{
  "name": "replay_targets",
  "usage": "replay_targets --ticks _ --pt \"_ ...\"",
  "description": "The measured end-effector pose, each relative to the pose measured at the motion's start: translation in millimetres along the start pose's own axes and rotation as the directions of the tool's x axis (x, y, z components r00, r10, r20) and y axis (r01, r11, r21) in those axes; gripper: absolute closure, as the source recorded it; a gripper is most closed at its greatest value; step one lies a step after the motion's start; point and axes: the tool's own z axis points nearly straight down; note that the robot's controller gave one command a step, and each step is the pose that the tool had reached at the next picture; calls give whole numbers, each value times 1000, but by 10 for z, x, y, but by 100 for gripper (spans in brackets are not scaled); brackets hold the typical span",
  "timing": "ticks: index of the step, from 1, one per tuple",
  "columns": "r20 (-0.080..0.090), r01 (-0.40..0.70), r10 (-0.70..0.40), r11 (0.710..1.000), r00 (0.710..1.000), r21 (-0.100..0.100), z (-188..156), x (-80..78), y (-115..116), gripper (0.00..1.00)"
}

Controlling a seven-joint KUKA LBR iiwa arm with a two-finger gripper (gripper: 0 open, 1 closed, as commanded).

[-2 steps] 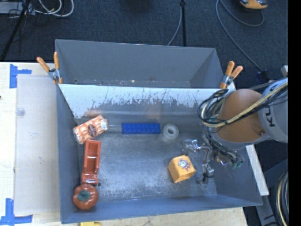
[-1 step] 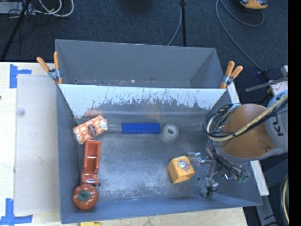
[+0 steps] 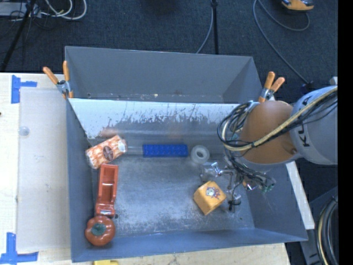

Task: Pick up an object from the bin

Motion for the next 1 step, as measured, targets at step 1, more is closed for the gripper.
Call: replay_targets --ticks 1 --pt "30 182 -182 983 983 19 -60 245 547 100"
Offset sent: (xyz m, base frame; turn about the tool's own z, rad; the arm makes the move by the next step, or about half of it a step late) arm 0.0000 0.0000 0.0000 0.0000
